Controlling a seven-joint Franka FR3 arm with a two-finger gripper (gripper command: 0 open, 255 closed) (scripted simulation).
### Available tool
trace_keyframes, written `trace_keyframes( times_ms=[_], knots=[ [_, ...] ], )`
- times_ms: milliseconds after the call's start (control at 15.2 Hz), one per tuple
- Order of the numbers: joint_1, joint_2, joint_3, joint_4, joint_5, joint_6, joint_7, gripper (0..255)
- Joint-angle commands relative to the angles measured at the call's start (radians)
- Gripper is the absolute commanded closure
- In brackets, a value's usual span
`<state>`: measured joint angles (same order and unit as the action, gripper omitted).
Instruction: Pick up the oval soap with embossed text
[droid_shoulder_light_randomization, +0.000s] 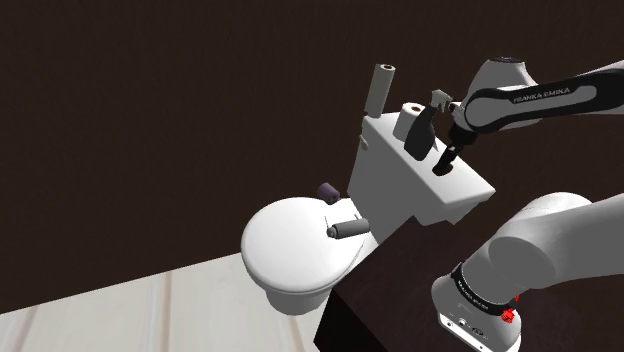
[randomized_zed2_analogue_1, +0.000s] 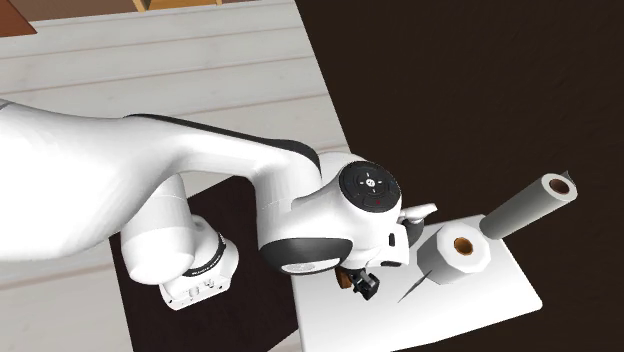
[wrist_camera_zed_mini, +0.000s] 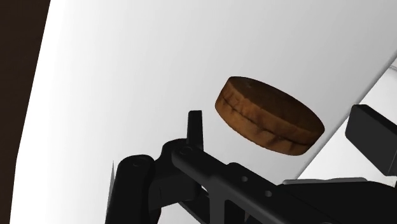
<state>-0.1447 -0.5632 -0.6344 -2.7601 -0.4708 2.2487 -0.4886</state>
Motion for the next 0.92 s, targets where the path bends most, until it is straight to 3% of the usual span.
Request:
trace_keyframes(
  times_ms=[0, 66, 132, 726, 858],
  knots=[
    [0.002, 0.021, -0.011, -0.01, -0.005, 0.032, 0.0, 0],
    [0.002, 0.02, -0.011, -0.01, -0.005, 0.031, 0.0, 0],
    [0.002, 0.021, -0.012, -0.011, -0.005, 0.032, 0.0, 255],
    [0.002, 0.021, -0.011, -0.01, -0.005, 0.032, 0.0, 255],
    [-0.001, -0.004, 0.002, 0.003, 0.001, -0.006, -0.001, 255]
  ],
)
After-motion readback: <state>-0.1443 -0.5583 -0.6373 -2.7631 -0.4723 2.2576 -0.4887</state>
